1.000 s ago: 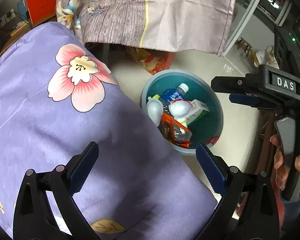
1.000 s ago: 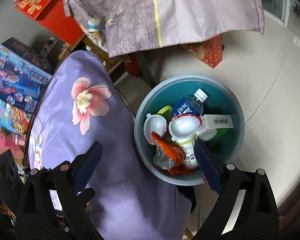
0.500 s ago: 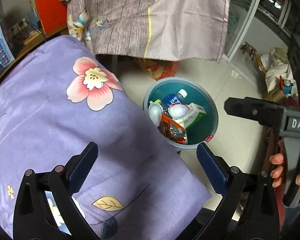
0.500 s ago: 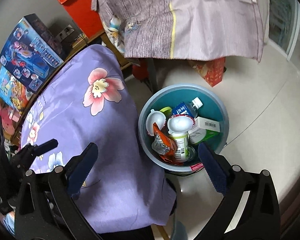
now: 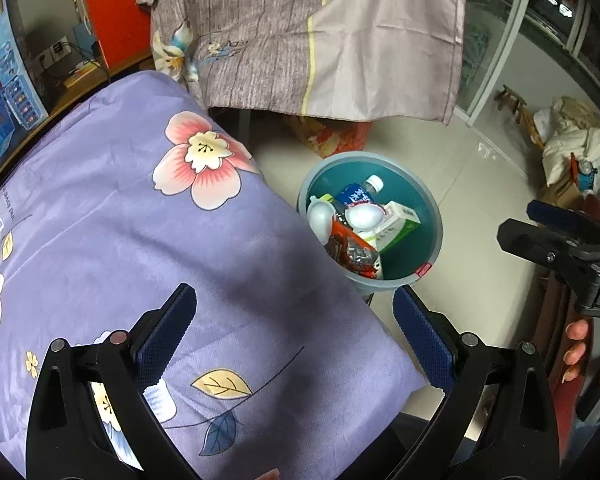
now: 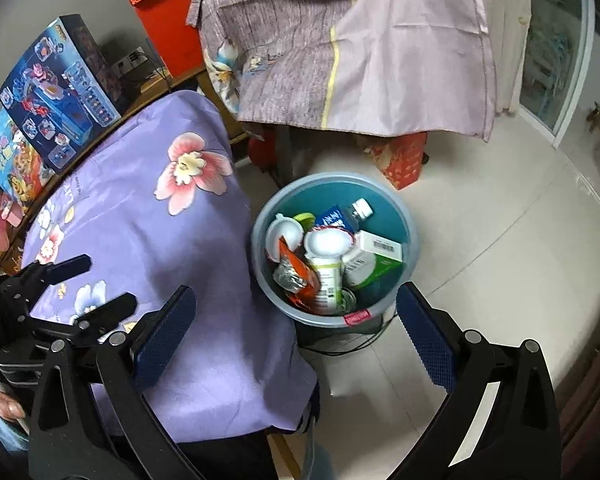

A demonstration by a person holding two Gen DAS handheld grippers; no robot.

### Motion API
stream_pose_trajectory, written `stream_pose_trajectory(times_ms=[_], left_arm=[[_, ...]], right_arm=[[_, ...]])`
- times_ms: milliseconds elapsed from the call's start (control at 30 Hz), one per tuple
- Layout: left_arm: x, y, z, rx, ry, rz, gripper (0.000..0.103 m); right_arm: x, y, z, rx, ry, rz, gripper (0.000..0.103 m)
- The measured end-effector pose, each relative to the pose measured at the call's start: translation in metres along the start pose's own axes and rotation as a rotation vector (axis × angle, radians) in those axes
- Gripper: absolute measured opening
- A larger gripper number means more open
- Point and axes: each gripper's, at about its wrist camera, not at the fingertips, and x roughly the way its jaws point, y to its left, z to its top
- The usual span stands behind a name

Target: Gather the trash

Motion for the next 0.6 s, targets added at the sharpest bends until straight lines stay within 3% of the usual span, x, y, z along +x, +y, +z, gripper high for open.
stream_pose_trajectory(times_ms=[600], left_arm=[[0.012, 0.007, -0.012, -0.032, 0.029, 0.017, 0.099]], right_arm=[[0.022, -0.001, -0.023, -0.022, 0.050, -0.031, 0.096]])
